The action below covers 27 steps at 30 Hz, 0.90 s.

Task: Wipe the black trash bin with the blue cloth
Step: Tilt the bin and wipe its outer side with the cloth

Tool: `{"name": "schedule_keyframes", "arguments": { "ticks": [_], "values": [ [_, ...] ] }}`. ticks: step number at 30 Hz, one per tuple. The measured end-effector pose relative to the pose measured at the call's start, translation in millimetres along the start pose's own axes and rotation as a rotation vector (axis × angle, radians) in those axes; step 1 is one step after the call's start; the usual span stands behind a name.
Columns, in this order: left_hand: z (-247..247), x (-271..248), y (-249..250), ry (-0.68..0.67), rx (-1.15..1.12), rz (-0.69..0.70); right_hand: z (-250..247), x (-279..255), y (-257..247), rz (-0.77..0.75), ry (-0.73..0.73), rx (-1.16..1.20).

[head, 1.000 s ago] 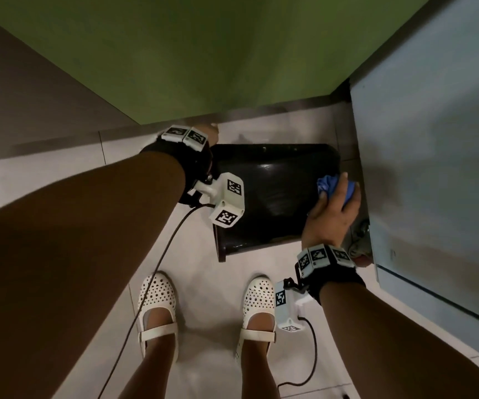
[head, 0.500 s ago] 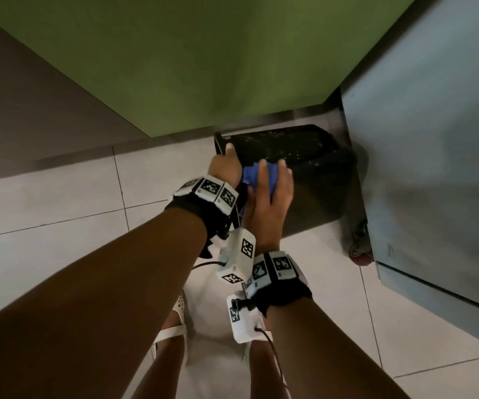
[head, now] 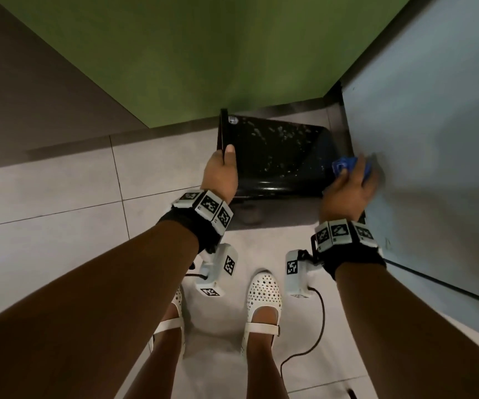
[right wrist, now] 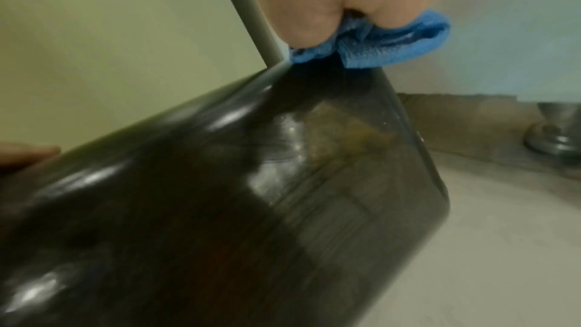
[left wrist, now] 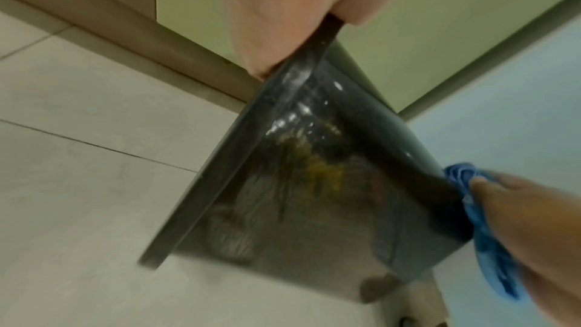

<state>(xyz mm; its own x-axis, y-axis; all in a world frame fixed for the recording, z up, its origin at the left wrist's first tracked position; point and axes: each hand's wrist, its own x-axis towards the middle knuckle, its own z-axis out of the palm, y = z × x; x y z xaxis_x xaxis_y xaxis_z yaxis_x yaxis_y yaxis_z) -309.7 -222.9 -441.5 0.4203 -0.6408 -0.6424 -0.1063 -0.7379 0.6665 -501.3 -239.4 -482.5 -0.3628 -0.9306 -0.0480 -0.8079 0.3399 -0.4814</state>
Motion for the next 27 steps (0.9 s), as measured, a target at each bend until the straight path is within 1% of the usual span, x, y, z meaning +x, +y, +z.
{"name": "schedule_keyframes", "arguments": {
  "ticks": [1, 3, 5, 7, 9, 10, 11, 13, 14, 16, 18, 20, 21, 22, 24, 27],
  "values": [
    [-2.2, -2.0, -3.1, 0.009, -0.002, 0.017, 2.6, -5.9, -2.6, 0.022, -0.016, -0.004],
    [-5.5, -5.0, -10.2, 0.019, -0.003, 0.043, 9.0, -24.8, -11.0, 0.004, -0.043, 0.017],
    [-6.3, -8.0, -16.2, -0.003, -0.011, 0.047, 14.9, -52.0, -24.8, -0.098, -0.091, 0.04],
    [-6.9, -9.5, -22.6, -0.007, 0.001, 0.05, 20.4, -79.3, -37.8, -0.217, -0.173, 0.041],
    [-8.2, -11.3, -27.7, 0.005, 0.011, 0.056, 23.3, -92.8, -37.7, -0.288, -0.209, 0.041],
    [-8.3, -12.3, -30.5, 0.007, 0.01, 0.058, 22.8, -90.4, -33.3, -0.276, -0.213, 0.074],
    [-7.9, -13.4, -34.9, 0.007, 0.003, 0.049, 23.4, -83.4, -24.3, -0.211, -0.217, 0.124],
    [-7.5, -17.9, -44.6, 0.011, -0.049, 0.008, 22.8, -60.8, -5.3, -0.009, -0.201, 0.202],
    [-6.5, -20.1, -49.0, 0.011, -0.084, -0.015, 22.1, -49.1, 2.5, 0.089, -0.198, 0.217],
    [-3.4, -22.9, -54.7, 0.0, -0.142, -0.075, 17.6, -35.0, 10.6, 0.187, -0.222, 0.15],
    [-2.9, -23.1, -55.3, -0.013, -0.191, -0.191, 15.5, -33.1, 13.6, 0.17, -0.257, 0.098],
    [-5.8, -19.7, -47.9, -0.059, -0.268, -0.289, 14.9, -36.3, 16.4, 0.141, -0.252, 0.104],
    [-7.5, -17.2, -42.7, -0.091, -0.317, -0.29, 15.7, -38.2, 18.3, 0.126, -0.238, 0.109],
    [-8.3, -13.7, -38.2, -0.114, -0.359, -0.259, 16.4, -39.2, 19.0, 0.118, -0.228, 0.11],
    [-8.2, -8.6, -31.4, -0.111, -0.388, -0.207, 19.2, -39.9, 19.8, 0.108, -0.203, 0.107],
    [-8.0, -5.2, -30.3, -0.083, -0.223, -0.18, 21.3, -47.6, 17.9, 0.076, -0.159, 0.117]
  ]
}}
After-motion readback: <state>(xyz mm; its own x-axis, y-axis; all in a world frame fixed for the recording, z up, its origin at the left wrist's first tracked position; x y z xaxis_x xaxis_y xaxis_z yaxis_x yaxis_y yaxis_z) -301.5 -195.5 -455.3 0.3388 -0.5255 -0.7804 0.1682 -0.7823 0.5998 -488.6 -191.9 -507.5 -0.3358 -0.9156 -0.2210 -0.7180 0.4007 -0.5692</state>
